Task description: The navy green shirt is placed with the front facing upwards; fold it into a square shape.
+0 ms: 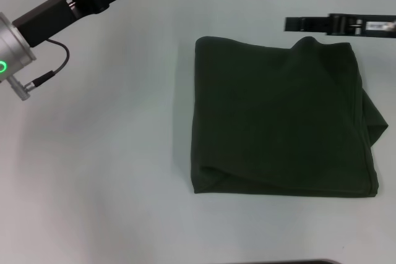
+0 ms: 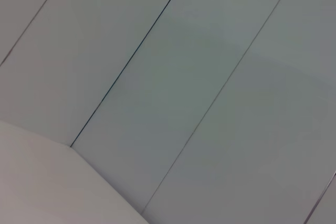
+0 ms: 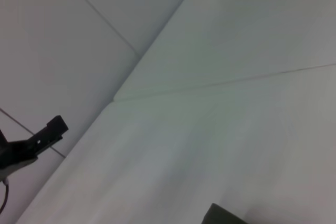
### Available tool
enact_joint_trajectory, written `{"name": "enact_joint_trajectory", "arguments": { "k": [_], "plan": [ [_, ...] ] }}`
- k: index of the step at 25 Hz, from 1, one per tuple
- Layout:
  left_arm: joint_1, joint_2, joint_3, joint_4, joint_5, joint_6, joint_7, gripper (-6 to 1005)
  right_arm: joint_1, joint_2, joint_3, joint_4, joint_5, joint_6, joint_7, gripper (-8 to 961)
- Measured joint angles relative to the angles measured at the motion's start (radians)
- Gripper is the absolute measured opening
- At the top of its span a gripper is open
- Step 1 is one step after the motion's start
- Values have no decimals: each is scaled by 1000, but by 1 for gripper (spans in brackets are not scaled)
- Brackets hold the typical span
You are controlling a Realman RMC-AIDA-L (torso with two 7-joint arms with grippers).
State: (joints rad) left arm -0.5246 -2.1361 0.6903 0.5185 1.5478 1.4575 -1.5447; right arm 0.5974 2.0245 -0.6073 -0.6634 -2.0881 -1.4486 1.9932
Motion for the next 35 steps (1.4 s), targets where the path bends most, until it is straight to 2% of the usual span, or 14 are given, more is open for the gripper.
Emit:
{"name": "enact_joint_trajectory", "arguments": {
  "k": [1, 7, 11, 14, 18, 25, 30, 35],
  "plan": [
    [0, 1, 0, 0, 0, 0, 0, 949, 5, 4, -13, 3, 0, 10, 1, 570],
    [3, 6, -1, -3, 1, 0, 0, 950, 5, 9, -95, 16, -4, 58, 27, 294],
    [5, 6, -1, -4, 1, 0, 1, 950, -4, 7, -110, 25, -42, 72, 34, 104],
    [7, 6, -3, -4, 2, 0, 1, 950, -5, -3, -110, 43, -71, 81, 43, 78],
    [8, 6, -4, -5, 2, 0, 2, 950, -7, -5, -109, 55, -109, 123, 52, 43],
    [7, 4, -5, -6, 1, -2, 2, 949, -1, 14, -114, 70, -150, 234, 49, 35],
    [6, 4, -5, -6, 1, -13, 2, 949, -4, 22, -106, 45, -99, 177, -6, 22],
    [4, 5, -5, -6, 1, -17, 2, 949, -11, 10, -106, 37, -38, 79, -37, 10]
  ]
}}
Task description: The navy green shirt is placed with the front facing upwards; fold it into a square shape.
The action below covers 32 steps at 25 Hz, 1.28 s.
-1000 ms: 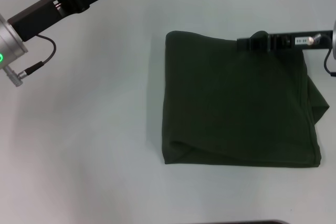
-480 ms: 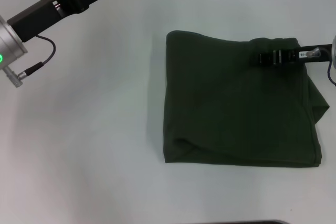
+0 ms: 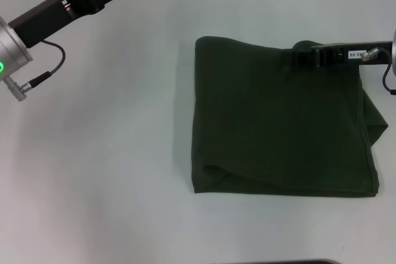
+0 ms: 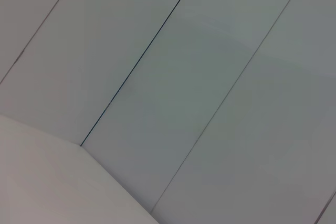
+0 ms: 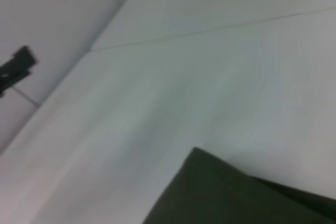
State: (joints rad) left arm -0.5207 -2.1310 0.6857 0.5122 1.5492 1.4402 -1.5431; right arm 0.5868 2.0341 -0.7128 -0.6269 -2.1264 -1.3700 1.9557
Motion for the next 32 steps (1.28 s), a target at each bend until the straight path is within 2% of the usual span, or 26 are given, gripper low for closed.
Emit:
{"name": "enact_joint_trajectory", "arguments": {
  "k": [11, 18, 27, 32],
  "plan": [
    [0, -3, 0, 0, -1, -8, 1, 950, -33, -6, -13, -7, -47, -166, -67, 9],
    [1, -5, 2, 0, -2, -8, 2, 949, -52, -14, -13, 0, -65, -156, -79, 8],
    [0, -8, 5, 0, -2, -8, 3, 949, -30, 7, -13, 3, -172, -122, -69, 9],
    [-2, -8, 6, 0, -2, -8, 4, 950, -44, -4, -14, 3, -198, -146, -62, 10]
  ]
}}
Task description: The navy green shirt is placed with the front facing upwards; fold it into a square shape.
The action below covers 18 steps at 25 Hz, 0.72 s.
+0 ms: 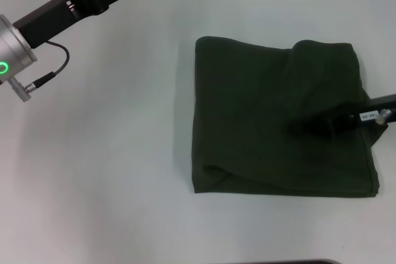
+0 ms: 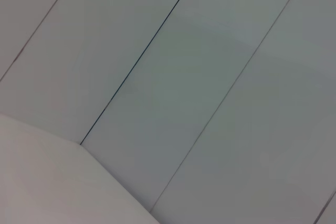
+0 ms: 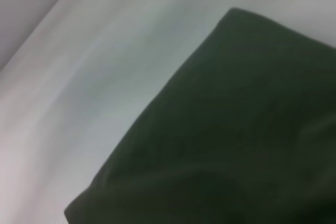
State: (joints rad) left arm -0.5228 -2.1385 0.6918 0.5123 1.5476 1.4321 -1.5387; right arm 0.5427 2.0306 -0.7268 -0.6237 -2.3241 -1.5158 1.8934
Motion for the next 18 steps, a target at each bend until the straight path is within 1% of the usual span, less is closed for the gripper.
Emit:
{"name": "enact_joint_trajectory", "arguments": {
  "k": [5, 8, 12, 16, 18],
  "plan": [
    [-1, -5, 0, 1, 0, -1, 0, 950, -27, -23, 5, 1, -2, -10, 27, 11],
    [-2, -7, 1, 1, 0, -1, 0, 950, -41, -31, 17, -1, 8, -15, 18, 12],
    [3, -2, 15, 3, 1, 24, 2, 950, -49, -29, 66, -7, 58, -71, -73, 13],
    [34, 14, 62, 12, 1, 110, 56, 950, -52, -25, 125, -8, 163, -110, -186, 14],
    [58, 16, 85, 13, 2, 156, 109, 950, -51, -22, 137, -3, 213, -108, -219, 15]
  ]
}}
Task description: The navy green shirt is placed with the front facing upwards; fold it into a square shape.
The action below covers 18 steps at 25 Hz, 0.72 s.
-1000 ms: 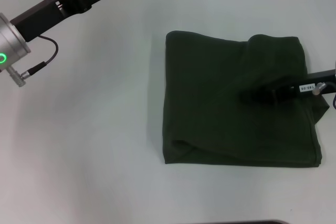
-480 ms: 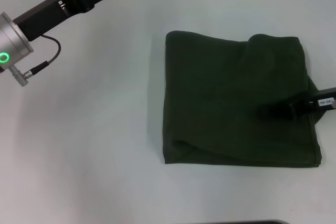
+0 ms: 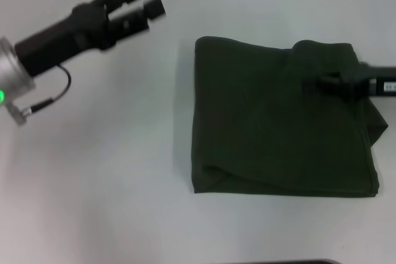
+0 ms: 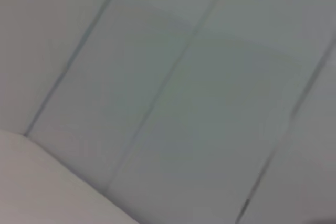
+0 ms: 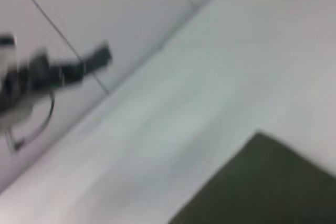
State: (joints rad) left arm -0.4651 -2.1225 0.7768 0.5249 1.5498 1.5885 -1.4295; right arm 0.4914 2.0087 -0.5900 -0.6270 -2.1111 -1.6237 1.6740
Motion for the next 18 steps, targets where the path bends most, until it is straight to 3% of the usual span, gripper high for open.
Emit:
{"name": "enact_joint_trajectory", "arguments": {
  "k": [5, 10, 18],
  "plan": [
    [68, -20, 42, 10, 16, 32, 165, 949, 15, 0, 20, 2, 90, 4, 35, 16],
    [103, -35, 44, 10, 78, 19, 221, 949, 21, -13, 35, -5, 185, 8, 103, 168],
    [152, -37, 47, 21, 127, 24, 291, 950, 32, -16, 44, -4, 210, 63, 119, 437]
  ]
}}
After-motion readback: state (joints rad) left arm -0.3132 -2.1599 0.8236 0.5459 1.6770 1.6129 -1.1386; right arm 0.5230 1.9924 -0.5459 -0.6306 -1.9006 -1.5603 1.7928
